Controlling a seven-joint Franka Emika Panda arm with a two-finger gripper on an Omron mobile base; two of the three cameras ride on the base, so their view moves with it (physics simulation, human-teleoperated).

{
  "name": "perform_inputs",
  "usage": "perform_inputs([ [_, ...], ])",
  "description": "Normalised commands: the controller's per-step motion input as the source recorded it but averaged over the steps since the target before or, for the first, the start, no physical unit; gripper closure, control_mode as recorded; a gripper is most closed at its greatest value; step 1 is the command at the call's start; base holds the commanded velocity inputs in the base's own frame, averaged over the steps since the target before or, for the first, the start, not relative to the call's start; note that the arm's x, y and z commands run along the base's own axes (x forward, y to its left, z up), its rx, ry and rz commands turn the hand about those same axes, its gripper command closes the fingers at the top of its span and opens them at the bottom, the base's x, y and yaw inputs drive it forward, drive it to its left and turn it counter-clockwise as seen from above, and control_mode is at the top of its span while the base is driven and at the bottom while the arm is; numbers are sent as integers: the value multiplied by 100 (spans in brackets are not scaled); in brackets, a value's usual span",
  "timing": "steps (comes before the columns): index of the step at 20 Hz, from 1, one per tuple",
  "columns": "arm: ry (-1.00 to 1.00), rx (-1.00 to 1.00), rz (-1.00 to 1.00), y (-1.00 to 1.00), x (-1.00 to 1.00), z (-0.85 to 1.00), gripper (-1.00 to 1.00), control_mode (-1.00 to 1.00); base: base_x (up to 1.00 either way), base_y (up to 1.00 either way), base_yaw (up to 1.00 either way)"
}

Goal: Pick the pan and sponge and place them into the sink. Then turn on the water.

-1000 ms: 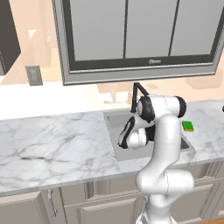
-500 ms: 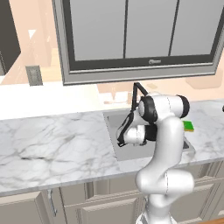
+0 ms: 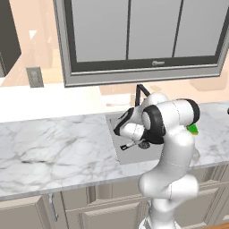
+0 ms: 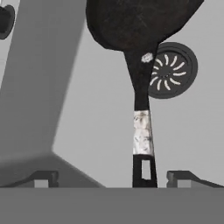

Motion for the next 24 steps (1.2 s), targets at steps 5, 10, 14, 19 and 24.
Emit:
perform_inputs([
  [5, 0, 0, 36, 0, -56, 28, -100, -100, 0, 0, 0],
  [10, 0, -8, 56, 0, -68, 20, -100, -100, 0, 0, 0],
  [14, 0, -10, 57, 0, -74, 2, -100, -100, 0, 0, 0],
  [19, -5, -9, 34, 0, -53, 56, -100, -100, 0, 0, 0],
  [24, -5, -7, 22, -1, -22, 92, -100, -100, 0, 0, 0],
])
